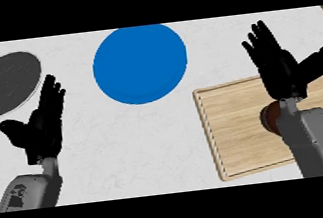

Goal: Pick the cupcake from the tray and place it in the plate

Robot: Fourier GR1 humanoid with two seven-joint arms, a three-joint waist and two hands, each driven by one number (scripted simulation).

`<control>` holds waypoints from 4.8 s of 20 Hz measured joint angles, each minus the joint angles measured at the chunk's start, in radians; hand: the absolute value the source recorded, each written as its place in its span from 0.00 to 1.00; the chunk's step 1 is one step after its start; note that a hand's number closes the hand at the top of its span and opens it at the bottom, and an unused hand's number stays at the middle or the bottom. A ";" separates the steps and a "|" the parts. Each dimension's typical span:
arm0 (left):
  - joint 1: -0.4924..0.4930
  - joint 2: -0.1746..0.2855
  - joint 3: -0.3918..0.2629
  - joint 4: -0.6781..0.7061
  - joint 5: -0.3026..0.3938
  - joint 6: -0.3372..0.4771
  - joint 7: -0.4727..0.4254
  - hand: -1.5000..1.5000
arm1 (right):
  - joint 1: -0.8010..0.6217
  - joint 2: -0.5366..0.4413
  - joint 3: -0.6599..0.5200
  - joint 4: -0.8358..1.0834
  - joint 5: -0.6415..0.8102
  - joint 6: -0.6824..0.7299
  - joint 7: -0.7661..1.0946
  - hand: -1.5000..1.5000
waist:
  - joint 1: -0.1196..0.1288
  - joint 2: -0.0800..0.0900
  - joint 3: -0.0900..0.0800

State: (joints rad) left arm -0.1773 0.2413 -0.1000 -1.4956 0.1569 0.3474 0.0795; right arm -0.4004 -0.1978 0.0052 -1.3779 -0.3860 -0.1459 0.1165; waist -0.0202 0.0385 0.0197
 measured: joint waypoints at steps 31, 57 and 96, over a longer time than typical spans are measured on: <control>-0.045 0.092 -0.025 0.079 -0.084 -0.181 -0.007 0.50 | 0.533 -0.548 0.133 -0.638 0.662 0.103 -0.248 0.00 | -0.003 -0.044 -0.022; -0.084 0.020 0.024 0.070 -0.157 -0.236 0.035 0.50 | 0.337 -0.527 0.174 -0.527 0.872 0.552 0.130 0.00 | 0.024 -0.038 -0.020; -0.104 -0.063 0.111 0.088 -0.252 -0.309 0.032 0.50 | 0.072 -0.107 0.010 0.035 1.360 0.367 0.161 1.00 | 0.026 -0.042 -0.028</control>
State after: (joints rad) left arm -0.2817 0.1788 0.0109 -1.4080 -0.0950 0.0385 0.1112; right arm -0.3289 -0.3051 0.0152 -1.3429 0.9737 0.2215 0.2774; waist 0.0058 -0.0033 -0.0079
